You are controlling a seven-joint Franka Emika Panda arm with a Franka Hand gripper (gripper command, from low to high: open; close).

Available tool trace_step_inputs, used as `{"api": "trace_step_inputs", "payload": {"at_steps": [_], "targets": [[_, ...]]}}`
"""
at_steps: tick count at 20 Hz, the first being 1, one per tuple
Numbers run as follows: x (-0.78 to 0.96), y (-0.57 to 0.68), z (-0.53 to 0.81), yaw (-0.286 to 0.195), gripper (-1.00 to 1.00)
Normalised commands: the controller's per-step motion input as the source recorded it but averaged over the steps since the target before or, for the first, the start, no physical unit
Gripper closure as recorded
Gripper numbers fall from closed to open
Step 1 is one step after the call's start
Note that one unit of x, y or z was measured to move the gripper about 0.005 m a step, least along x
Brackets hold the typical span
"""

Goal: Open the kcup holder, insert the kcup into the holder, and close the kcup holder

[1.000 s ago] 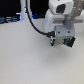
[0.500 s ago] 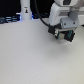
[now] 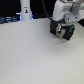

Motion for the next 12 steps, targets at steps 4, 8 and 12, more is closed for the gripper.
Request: {"api": "trace_step_inputs", "payload": {"at_steps": [4,8,12], "targets": [[-0.67,0.50,-0.16,0.086,-1.00],[-0.69,0.49,-0.14,0.086,-1.00],[-0.72,0.52,-0.07,0.073,-1.00]]}}
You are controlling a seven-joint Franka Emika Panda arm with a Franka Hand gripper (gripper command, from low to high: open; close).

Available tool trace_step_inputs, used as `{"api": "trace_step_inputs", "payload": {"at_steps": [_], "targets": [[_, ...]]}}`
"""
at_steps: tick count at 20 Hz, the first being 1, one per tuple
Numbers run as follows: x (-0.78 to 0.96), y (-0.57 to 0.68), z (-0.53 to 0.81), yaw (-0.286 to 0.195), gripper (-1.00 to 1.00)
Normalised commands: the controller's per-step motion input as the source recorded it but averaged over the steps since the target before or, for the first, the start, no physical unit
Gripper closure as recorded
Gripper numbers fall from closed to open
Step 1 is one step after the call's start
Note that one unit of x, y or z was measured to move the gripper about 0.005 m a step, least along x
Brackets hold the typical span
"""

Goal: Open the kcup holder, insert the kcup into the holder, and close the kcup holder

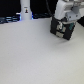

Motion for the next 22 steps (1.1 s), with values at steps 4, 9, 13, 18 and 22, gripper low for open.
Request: {"api": "trace_step_inputs", "payload": {"at_steps": [4,9,13,18,22], "targets": [[-0.76,0.52,-0.02,0.067,-1.00],[-0.75,0.51,-0.03,0.065,-1.00],[-0.25,0.46,0.54,0.028,-1.00],[0.01,0.38,0.92,0.010,-1.00],[0.06,0.03,0.29,0.000,-1.00]]}}
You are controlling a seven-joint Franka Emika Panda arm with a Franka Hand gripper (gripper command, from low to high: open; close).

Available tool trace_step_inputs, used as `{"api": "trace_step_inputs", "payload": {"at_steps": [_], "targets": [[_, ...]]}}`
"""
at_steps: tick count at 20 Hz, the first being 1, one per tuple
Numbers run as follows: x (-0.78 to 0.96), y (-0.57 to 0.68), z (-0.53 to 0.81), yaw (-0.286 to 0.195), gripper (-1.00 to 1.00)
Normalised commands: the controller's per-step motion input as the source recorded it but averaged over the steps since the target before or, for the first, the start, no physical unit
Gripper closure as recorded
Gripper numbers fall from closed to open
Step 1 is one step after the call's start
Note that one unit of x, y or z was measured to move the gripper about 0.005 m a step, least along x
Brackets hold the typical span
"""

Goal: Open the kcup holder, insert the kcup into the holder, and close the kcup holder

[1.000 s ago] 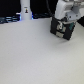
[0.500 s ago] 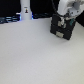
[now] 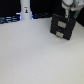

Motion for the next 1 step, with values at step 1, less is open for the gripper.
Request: {"api": "trace_step_inputs", "payload": {"at_steps": [1], "targets": [[0.00,0.00,0.00,0.000,-1.00]]}}
